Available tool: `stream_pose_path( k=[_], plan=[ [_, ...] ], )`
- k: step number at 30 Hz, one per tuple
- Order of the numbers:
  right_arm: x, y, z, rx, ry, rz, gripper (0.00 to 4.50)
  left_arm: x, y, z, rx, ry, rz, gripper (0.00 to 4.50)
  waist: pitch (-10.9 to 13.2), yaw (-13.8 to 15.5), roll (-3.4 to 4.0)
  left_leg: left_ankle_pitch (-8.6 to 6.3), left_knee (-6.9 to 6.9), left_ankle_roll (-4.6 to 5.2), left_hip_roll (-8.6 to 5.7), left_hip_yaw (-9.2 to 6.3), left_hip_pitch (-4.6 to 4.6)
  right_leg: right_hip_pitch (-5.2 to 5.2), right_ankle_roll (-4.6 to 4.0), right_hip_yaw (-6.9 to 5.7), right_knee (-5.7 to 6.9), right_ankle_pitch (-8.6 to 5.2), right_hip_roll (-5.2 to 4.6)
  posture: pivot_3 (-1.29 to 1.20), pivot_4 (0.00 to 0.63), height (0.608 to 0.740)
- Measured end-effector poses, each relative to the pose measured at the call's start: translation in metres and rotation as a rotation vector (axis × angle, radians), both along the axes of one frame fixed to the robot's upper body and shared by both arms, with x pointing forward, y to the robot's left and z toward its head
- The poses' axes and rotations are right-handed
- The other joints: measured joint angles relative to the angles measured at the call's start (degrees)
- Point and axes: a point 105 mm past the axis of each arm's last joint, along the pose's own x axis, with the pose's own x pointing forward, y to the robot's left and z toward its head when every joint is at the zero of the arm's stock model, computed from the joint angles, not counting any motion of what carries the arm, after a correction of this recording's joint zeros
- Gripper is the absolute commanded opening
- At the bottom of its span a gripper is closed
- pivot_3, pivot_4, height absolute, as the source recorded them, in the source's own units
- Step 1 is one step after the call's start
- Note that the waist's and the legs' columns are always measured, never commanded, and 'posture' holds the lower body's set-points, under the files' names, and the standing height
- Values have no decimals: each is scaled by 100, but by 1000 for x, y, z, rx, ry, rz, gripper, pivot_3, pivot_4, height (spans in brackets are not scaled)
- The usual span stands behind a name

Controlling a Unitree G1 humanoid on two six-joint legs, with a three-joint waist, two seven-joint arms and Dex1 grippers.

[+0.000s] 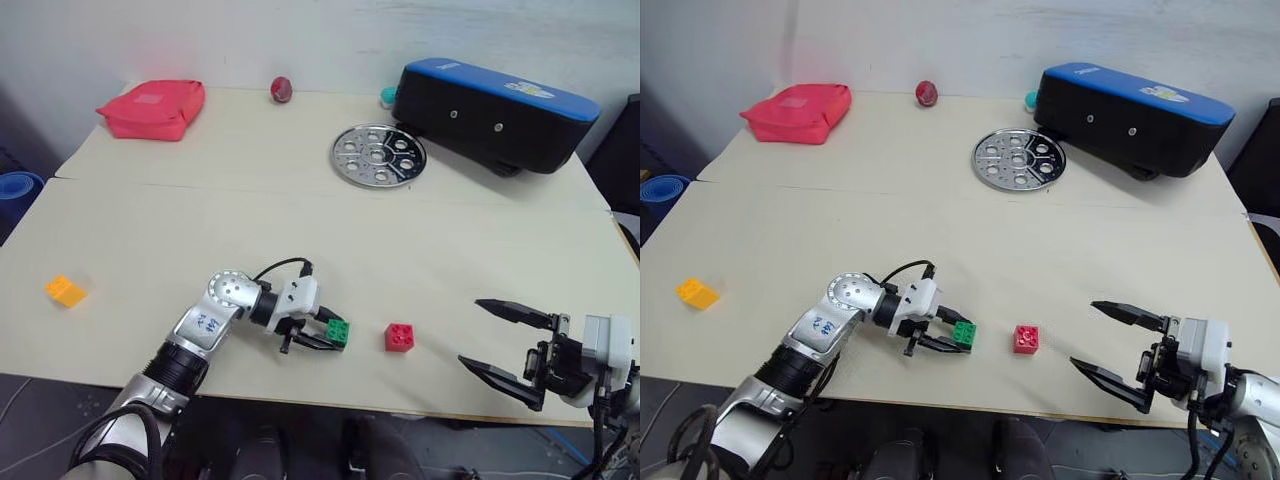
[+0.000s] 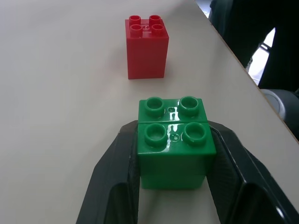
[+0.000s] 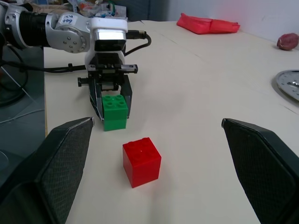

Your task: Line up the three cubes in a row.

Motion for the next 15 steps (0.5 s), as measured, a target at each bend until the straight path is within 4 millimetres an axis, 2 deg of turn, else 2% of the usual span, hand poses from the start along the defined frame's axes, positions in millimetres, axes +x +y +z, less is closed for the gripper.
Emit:
stream_pose_path(
  k=[7,9,13,15],
  plan=[
    [-5,0,-9,-29,13,45,4500,0,0,0,8,-19,-8,1517,0,4,0,0,1,2,-1,0,2,3,0,-2,0,0,-1,0,150,740],
    [-5,-3,-12,-36,18,43,4500,0,0,-1,12,-23,-8,2236,0,4,0,0,1,2,-2,0,5,6,0,-2,0,0,-1,0,150,740],
    [-5,-5,-16,-43,14,46,4500,3,2,-8,33,6,52,3312,0,-7,0,0,-2,2,0,-1,3,3,0,-2,-1,0,0,0,150,740],
    [-6,-5,-17,-39,3,57,4500,-1,7,-2,21,-32,50,3886,0,-17,0,0,-5,0,3,0,1,-1,-1,-2,-1,-1,1,0,150,740]
  ],
)
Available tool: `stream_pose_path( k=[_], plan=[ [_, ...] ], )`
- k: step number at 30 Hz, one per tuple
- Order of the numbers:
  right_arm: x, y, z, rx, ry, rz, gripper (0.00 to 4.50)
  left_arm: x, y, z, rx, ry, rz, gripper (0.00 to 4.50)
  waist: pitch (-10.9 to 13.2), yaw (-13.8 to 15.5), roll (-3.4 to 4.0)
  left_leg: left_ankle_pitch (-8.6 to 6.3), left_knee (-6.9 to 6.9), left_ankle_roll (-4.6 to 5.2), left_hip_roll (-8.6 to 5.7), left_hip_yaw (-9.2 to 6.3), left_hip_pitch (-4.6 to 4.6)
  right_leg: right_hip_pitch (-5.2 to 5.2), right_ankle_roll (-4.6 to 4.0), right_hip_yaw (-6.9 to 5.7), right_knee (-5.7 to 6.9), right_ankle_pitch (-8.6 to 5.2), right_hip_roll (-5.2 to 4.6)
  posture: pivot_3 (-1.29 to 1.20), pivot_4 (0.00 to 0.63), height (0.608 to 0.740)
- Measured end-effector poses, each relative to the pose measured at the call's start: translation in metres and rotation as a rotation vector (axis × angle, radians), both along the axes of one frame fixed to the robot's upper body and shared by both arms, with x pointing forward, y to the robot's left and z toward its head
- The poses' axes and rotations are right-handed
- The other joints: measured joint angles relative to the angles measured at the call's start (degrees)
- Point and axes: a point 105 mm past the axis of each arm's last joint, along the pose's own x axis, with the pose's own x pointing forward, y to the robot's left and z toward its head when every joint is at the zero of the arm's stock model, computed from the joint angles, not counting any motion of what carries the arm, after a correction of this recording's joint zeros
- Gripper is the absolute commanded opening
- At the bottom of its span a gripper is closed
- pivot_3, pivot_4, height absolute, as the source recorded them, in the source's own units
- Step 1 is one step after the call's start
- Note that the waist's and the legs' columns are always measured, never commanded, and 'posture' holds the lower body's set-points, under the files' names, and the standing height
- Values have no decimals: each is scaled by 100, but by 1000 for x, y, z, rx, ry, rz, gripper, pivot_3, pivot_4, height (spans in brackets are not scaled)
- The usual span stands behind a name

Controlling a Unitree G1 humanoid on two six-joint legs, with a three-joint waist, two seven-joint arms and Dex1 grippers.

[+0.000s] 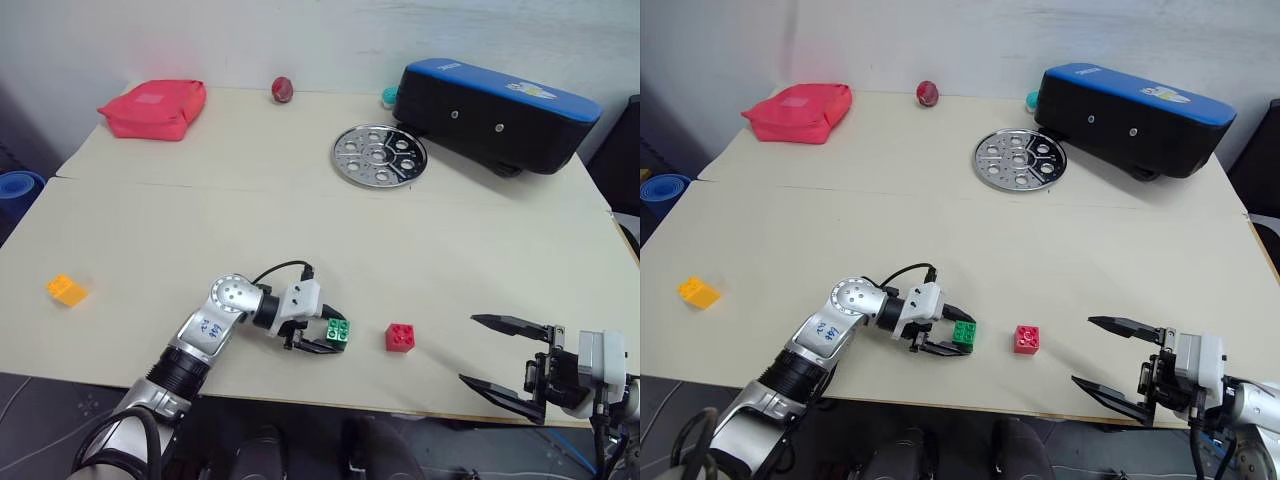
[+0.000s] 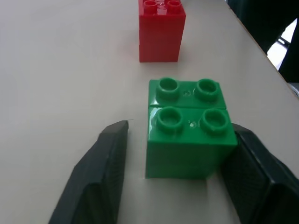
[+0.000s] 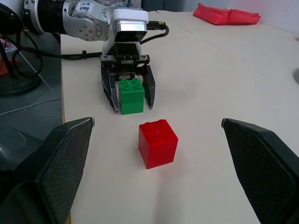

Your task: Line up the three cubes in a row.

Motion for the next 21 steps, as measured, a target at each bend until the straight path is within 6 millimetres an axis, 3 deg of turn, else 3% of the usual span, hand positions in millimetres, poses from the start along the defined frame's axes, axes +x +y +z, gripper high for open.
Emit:
stream_pose_path(
  k=[5,7,11,16,18,21],
  plan=[
    [-2,10,-5,-11,-42,114,4500,6,44,26,-92,-132,181,3886,0,-30,2,1,-1,-2,2,-2,6,3,-3,-1,8,-1,-6,0,150,740],
    [0,15,-6,-1,-52,141,4500,-1,62,30,-134,-144,243,3886,0,-74,1,0,-2,0,2,-2,6,4,-3,-1,6,-2,-11,0,150,740],
    [14,23,-8,25,-57,183,4500,-31,121,22,-112,-134,467,3886,2,-165,-2,-3,-6,-1,6,-2,8,1,-11,-2,6,-6,-16,0,150,740],
    [29,37,-2,68,-95,236,4500,-59,198,22,-277,-166,1030,4458,6,-131,6,-7,-6,7,3,-9,10,4,-14,-5,4,-8,-27,0,150,740],
    [32,48,1,83,-98,271,4500,-88,243,11,-376,-163,1381,4458,7,-129,1,-15,-6,9,4,-12,5,2,-14,-8,-4,-8,-26,0,150,740],
    [34,56,3,97,-83,288,4500,-129,283,-5,-423,-158,1702,4458,16,-102,-15,-17,-2,10,2,-14,2,2,-14,-13,-7,-10,-26,0,150,740]
  ],
)
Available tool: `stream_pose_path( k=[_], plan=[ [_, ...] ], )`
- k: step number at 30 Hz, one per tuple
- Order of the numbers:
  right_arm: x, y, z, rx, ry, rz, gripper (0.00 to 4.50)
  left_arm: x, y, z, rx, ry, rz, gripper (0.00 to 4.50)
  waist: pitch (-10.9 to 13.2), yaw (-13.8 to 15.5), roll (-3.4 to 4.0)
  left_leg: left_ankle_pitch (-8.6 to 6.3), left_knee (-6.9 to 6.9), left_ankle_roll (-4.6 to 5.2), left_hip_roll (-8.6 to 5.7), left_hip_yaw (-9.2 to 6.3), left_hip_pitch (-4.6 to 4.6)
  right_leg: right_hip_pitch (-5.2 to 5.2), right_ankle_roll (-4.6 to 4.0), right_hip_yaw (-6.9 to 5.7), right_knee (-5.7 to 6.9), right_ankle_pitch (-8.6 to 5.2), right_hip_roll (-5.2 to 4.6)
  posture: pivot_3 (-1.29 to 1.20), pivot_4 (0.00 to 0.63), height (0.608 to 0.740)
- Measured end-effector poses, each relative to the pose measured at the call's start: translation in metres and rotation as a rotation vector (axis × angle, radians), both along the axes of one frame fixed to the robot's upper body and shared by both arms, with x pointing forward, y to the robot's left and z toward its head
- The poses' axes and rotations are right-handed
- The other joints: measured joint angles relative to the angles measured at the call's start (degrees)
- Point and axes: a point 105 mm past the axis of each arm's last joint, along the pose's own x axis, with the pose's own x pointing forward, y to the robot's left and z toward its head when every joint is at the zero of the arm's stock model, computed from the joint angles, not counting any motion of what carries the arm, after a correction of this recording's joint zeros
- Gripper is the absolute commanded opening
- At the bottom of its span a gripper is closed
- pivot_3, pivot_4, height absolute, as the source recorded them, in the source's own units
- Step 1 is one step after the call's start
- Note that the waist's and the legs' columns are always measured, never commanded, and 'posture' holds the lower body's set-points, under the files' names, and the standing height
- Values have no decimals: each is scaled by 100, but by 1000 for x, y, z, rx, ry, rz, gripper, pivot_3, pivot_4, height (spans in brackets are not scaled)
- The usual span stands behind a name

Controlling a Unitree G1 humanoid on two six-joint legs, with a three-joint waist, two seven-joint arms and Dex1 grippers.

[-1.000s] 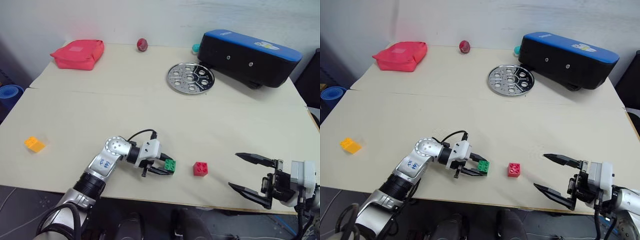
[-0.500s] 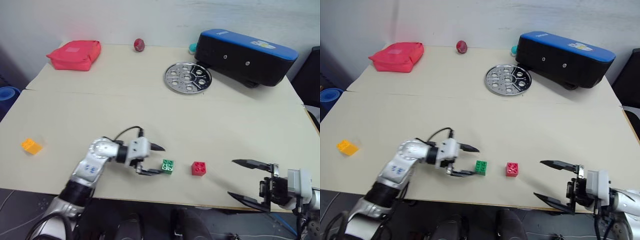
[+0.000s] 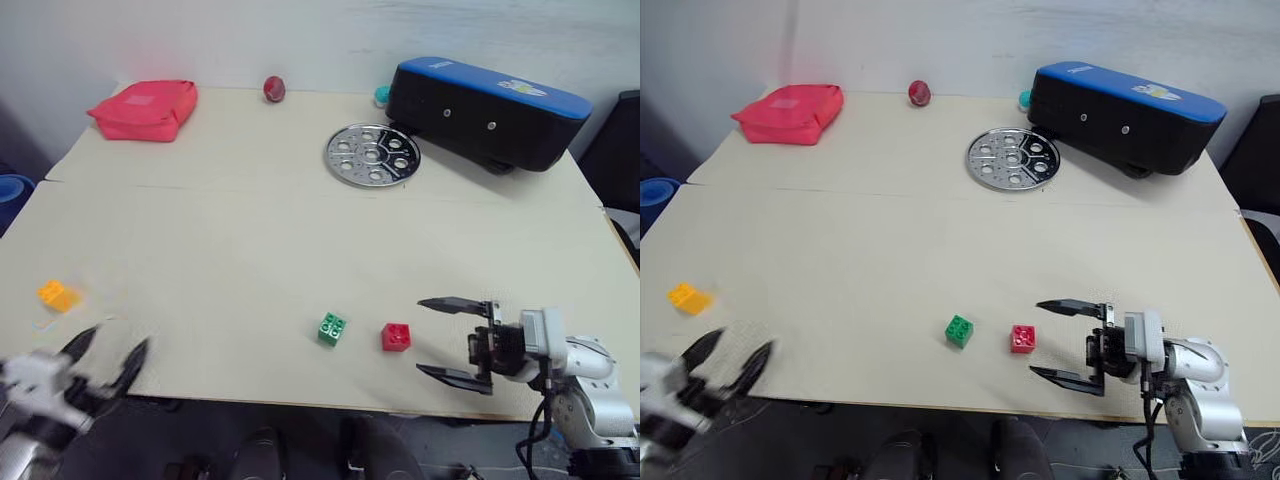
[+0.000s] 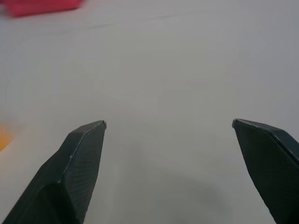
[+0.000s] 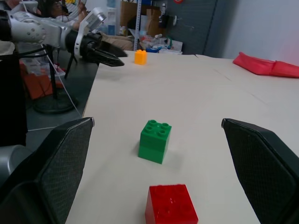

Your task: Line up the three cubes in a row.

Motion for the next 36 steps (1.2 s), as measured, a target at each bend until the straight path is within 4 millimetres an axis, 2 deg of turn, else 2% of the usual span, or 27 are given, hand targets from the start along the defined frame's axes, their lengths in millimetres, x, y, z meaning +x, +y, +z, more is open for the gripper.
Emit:
stream_pose_path(
  k=[2,5,8,10,14,16,20,22,25,29,36],
  plan=[
    [4,6,7,9,-12,4,4500,-17,14,-3,-31,-18,134,4458,2,47,-3,0,5,0,-4,0,-2,0,-2,-1,-3,0,-1,0,150,740],
    [10,11,14,17,-18,-2,4500,-17,10,-5,-45,-22,129,4458,-3,113,-10,-13,1,-22,-3,1,-5,3,-21,-2,-27,-8,1,0,150,740],
    [14,18,19,18,-13,10,4500,2,-7,2,-47,-48,8,4458,-4,122,-11,-17,-2,-15,-4,2,-17,-2,-16,-3,-33,-4,1,0,150,740],
    [15,19,23,19,-24,11,4500,17,-9,14,-62,-109,-17,4458,-5,114,-12,-10,-7,1,0,2,-19,-6,-9,-5,-32,0,2,0,150,740],
    [18,21,26,20,-27,-2,4500,37,-3,37,-72,-204,0,4458,-7,86,-14,-13,-13,-3,4,2,-19,-9,-10,-9,-31,-1,5,0,150,740],
    [19,21,27,22,-25,-12,4500,39,10,43,-88,-236,89,4458,-7,25,-14,-14,-12,-2,4,3,-19,-8,-8,-9,-31,-1,5,0,150,740],
    [20,21,27,30,-27,-21,4500,32,42,35,-147,-232,377,4458,-6,-37,-14,-13,-4,5,2,3,-16,-1,4,-9,-26,4,5,0,150,740],
    [20,22,25,35,-29,-21,4500,37,52,26,-214,-220,505,4458,-7,-16,-18,-3,2,5,0,1,-8,5,9,-9,-12,8,5,0,150,740],
    [18,21,21,32,-32,-20,4500,51,60,24,-278,-230,618,4458,-11,39,-29,4,7,6,-3,-1,-1,10,8,-8,0,11,3,0,150,740],
    [18,17,12,34,-24,-18,4500,73,63,22,-301,-200,670,4458,-13,63,-33,4,2,1,-3,5,1,8,8,-7,-1,11,4,0,150,740],
    [13,8,-7,32,-9,-6,4500,102,50,21,-262,-148,640,4458,-14,43,-34,1,1,-3,-1,11,1,5,7,-6,0,11,5,0,150,740]
  ],
)
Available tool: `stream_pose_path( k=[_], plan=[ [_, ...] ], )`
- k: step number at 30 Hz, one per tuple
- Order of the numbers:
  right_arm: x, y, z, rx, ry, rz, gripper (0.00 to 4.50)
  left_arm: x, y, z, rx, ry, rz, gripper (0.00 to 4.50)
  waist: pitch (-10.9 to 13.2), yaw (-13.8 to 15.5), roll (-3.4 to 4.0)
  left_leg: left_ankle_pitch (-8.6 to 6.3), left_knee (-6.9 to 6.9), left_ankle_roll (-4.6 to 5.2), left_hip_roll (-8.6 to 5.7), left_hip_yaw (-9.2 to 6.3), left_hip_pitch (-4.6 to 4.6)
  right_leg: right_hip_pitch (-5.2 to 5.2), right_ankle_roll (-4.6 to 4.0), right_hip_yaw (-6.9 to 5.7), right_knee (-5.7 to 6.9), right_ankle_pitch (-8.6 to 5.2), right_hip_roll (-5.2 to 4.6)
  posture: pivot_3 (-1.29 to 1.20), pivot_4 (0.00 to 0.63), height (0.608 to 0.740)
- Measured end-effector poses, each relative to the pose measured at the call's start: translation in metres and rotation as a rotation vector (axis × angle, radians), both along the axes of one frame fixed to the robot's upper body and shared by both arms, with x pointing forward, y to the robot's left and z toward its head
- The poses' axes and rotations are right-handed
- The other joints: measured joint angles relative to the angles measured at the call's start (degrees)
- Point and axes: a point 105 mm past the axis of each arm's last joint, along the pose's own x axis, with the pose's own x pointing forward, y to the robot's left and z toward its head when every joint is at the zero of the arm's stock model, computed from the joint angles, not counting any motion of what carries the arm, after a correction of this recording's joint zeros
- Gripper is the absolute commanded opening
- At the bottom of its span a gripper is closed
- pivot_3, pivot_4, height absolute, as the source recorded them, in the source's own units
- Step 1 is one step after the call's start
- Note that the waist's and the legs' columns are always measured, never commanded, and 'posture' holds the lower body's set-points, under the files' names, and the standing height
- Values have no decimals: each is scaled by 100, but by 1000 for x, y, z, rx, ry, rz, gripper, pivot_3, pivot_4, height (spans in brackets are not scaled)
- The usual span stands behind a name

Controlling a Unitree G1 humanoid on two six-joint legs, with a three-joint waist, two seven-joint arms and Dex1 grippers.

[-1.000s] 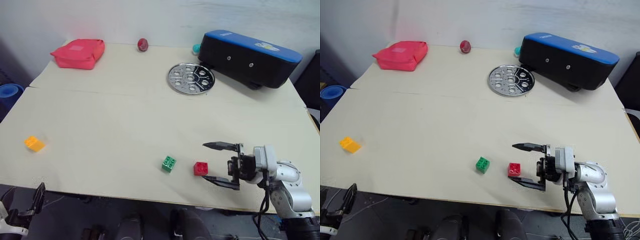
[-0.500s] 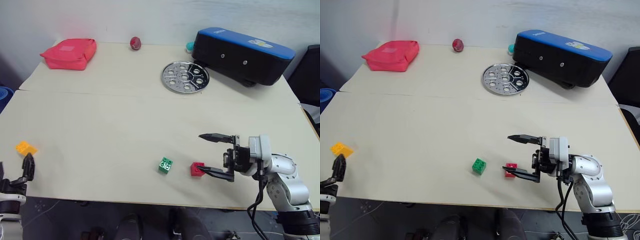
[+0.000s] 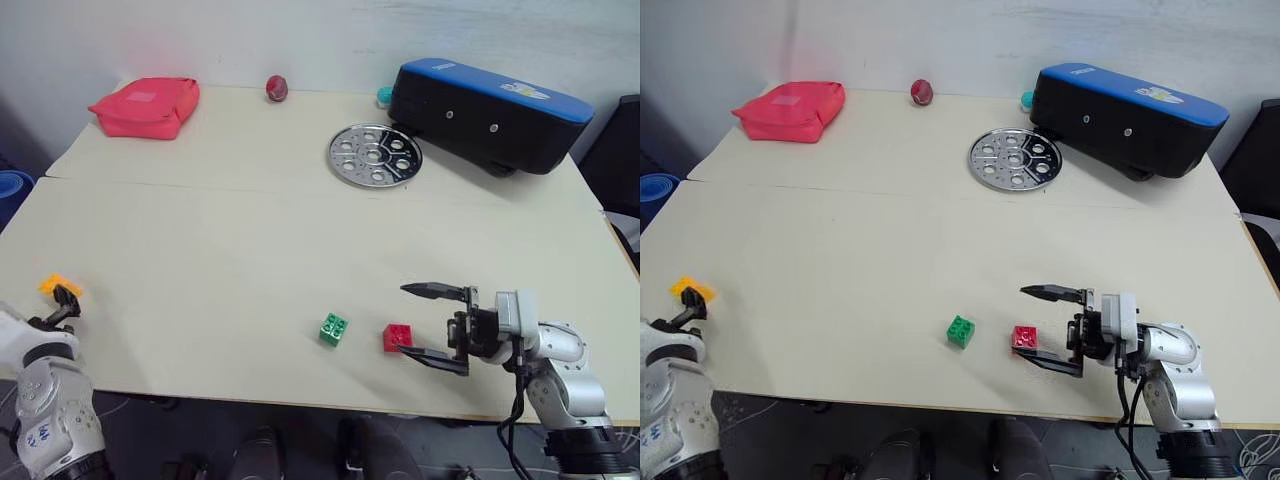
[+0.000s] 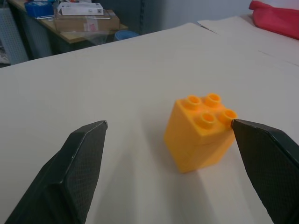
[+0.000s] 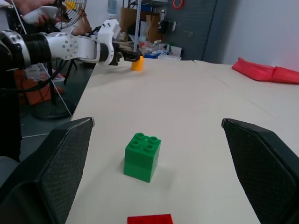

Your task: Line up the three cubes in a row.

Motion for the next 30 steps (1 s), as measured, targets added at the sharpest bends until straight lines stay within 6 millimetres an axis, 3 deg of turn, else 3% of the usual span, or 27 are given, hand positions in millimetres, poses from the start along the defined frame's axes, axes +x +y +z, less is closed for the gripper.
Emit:
stream_pose_path(
  k=[6,14,15,17,21,25,30],
  plan=[
    [-11,-6,-16,-3,30,0,4500,8,0,-11,-15,55,21,4458,0,-3,0,4,2,-3,0,2,5,0,0,3,10,0,0,0,150,740],
    [-13,-7,-19,-7,38,-1,4500,23,-3,-6,-10,69,38,4458,0,45,0,6,0,-8,-1,2,5,0,0,2,9,0,0,0,150,740],
    [-14,-8,-19,-7,41,-1,4500,27,-4,-7,-15,79,44,4093,0,62,0,6,1,-8,-1,2,5,0,0,2,10,0,0,0,150,740],
    [-14,-8,-19,-8,42,-1,4500,27,-5,-9,-16,87,55,3901,0,65,0,6,1,-9,-1,2,5,0,0,2,10,0,-1,0,150,740],
    [-12,-7,-20,-13,44,-9,4500,23,-8,-16,-66,95,121,2688,0,73,0,6,0,-10,-1,2,5,0,0,2,9,0,0,0,150,740],
    [-11,-7,-21,-19,47,-21,4500,21,-4,-11,-41,91,116,1450,0,75,0,9,0,-14,0,2,5,-1,0,0,11,0,1,0,150,740],
    [-12,-8,-25,-32,59,-28,4500,24,3,2,25,88,78,1449,-1,78,-1,8,-1,-14,-1,3,5,-1,0,1,10,0,0,0,150,740]
  ],
)
